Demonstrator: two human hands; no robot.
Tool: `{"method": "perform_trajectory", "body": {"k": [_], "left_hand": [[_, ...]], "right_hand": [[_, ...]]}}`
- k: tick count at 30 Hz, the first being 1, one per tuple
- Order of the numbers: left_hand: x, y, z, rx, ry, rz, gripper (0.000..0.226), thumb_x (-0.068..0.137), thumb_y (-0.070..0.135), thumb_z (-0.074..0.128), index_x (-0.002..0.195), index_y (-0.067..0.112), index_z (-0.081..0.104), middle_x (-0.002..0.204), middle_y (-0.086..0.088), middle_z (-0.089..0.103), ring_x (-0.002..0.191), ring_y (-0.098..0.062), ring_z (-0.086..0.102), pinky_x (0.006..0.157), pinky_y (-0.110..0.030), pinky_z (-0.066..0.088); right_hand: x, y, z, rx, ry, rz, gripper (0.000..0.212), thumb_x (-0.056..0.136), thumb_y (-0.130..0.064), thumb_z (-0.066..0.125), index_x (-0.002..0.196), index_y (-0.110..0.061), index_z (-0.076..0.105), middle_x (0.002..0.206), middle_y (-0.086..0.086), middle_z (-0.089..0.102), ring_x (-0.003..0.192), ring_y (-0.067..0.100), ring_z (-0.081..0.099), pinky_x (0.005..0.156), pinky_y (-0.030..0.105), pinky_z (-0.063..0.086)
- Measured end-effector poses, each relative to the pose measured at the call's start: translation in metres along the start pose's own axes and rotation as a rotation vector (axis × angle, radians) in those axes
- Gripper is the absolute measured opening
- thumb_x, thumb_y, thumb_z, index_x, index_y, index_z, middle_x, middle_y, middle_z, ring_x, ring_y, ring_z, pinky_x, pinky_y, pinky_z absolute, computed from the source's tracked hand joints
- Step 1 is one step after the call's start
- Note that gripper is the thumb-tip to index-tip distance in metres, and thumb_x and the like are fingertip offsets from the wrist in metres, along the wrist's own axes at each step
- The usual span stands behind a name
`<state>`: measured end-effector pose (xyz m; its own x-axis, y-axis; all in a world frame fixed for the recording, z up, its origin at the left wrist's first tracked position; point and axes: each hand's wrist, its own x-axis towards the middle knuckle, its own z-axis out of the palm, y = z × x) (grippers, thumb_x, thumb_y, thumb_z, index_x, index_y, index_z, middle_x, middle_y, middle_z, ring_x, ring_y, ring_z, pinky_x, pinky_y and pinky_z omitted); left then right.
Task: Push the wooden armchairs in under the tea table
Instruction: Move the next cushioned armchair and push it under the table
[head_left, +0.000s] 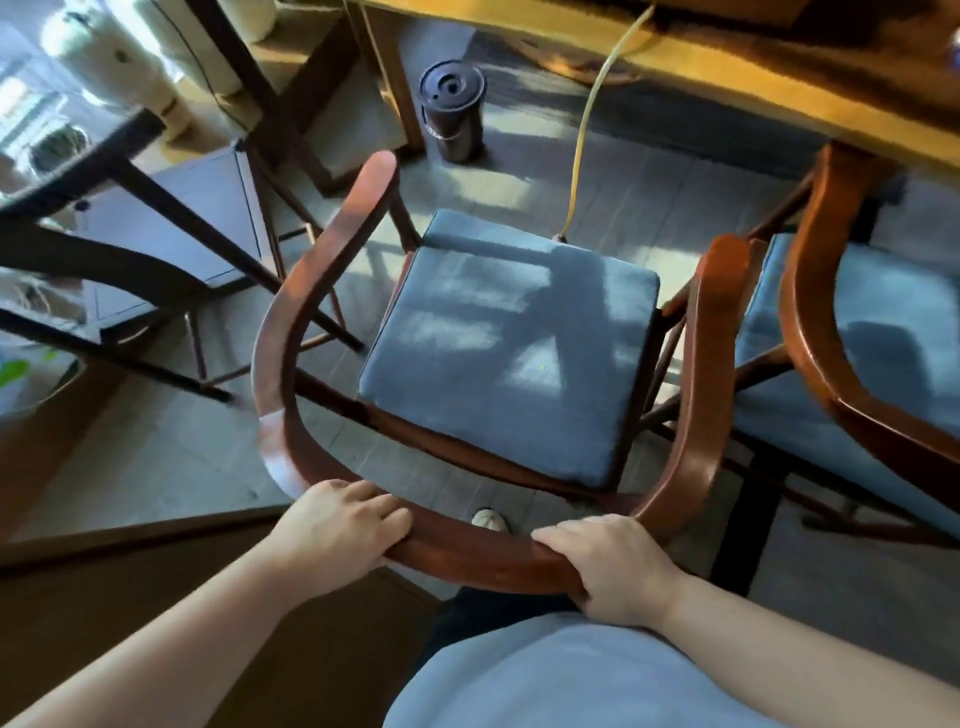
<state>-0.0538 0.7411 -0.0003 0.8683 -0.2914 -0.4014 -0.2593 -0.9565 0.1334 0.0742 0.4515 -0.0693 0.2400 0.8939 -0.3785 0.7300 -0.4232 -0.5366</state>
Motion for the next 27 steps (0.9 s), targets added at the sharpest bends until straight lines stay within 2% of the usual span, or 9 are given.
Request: {"method": "perform_trajectory", "body": {"k": [2,6,10,14,18,23,27], "left_hand": [[0.001,-0.006,-0.003,0.002,0.020,0.013,0.026,0.077,0.045,0.069,0.090,0.023,0.061,0.082,0.006,0.069,0.074,-0.018,0.065,0.064,-0.033,0.058],[0.007,-0.030,-0.013,0.026,0.031,0.010,0.025,0.079,0.044,0.065,0.091,0.022,0.061,0.083,0.003,0.070,0.075,-0.020,0.066,0.067,-0.037,0.058],[0.020,-0.064,-0.035,0.063,0.057,0.024,0.028,0.073,0.043,0.071,0.085,0.020,0.061,0.074,0.002,0.067,0.069,-0.023,0.066,0.062,-0.037,0.058],[0.027,-0.092,-0.048,0.108,0.045,0.017,0.031,0.067,0.045,0.078,0.077,0.022,0.060,0.067,0.007,0.065,0.063,-0.019,0.065,0.061,-0.034,0.056],[0.030,-0.113,-0.049,0.112,0.034,0.003,0.029,0.070,0.049,0.073,0.084,0.027,0.061,0.075,0.011,0.067,0.071,-0.016,0.066,0.069,-0.034,0.054],[0.024,-0.124,-0.039,0.092,0.002,-0.012,0.028,0.071,0.044,0.074,0.090,0.027,0.061,0.082,0.009,0.069,0.079,-0.018,0.066,0.076,-0.037,0.055],[0.024,-0.123,-0.038,0.061,-0.002,-0.022,0.027,0.073,0.041,0.073,0.092,0.024,0.063,0.087,0.007,0.071,0.084,-0.019,0.066,0.080,-0.039,0.054]], "right_hand": [[0.003,-0.003,0.000,0.013,0.029,-0.009,0.052,0.073,-0.030,0.058,0.125,-0.026,0.055,0.112,-0.003,0.068,0.100,0.025,0.062,0.083,0.040,0.049],[0.015,-0.008,-0.010,0.065,0.123,-0.003,0.049,0.071,-0.027,0.062,0.119,-0.024,0.060,0.104,-0.002,0.071,0.092,0.026,0.066,0.076,0.039,0.053],[0.039,-0.014,-0.024,0.054,0.179,0.033,0.045,0.074,-0.028,0.063,0.119,-0.024,0.060,0.106,-0.002,0.071,0.097,0.026,0.065,0.075,0.041,0.054],[0.065,-0.025,-0.032,0.006,0.166,0.092,0.045,0.081,-0.034,0.062,0.124,-0.029,0.052,0.111,-0.006,0.068,0.103,0.022,0.062,0.078,0.040,0.052],[0.083,-0.029,-0.031,0.010,0.159,0.104,0.045,0.080,-0.031,0.063,0.123,-0.027,0.050,0.109,-0.004,0.068,0.101,0.023,0.062,0.078,0.041,0.053],[0.097,-0.035,-0.025,-0.018,0.103,0.067,0.048,0.080,-0.033,0.064,0.124,-0.026,0.046,0.110,-0.003,0.066,0.100,0.023,0.062,0.076,0.041,0.053],[0.101,-0.031,-0.026,-0.026,0.085,0.034,0.045,0.078,-0.036,0.064,0.117,-0.026,0.045,0.104,-0.003,0.065,0.095,0.023,0.063,0.073,0.040,0.053]]}}
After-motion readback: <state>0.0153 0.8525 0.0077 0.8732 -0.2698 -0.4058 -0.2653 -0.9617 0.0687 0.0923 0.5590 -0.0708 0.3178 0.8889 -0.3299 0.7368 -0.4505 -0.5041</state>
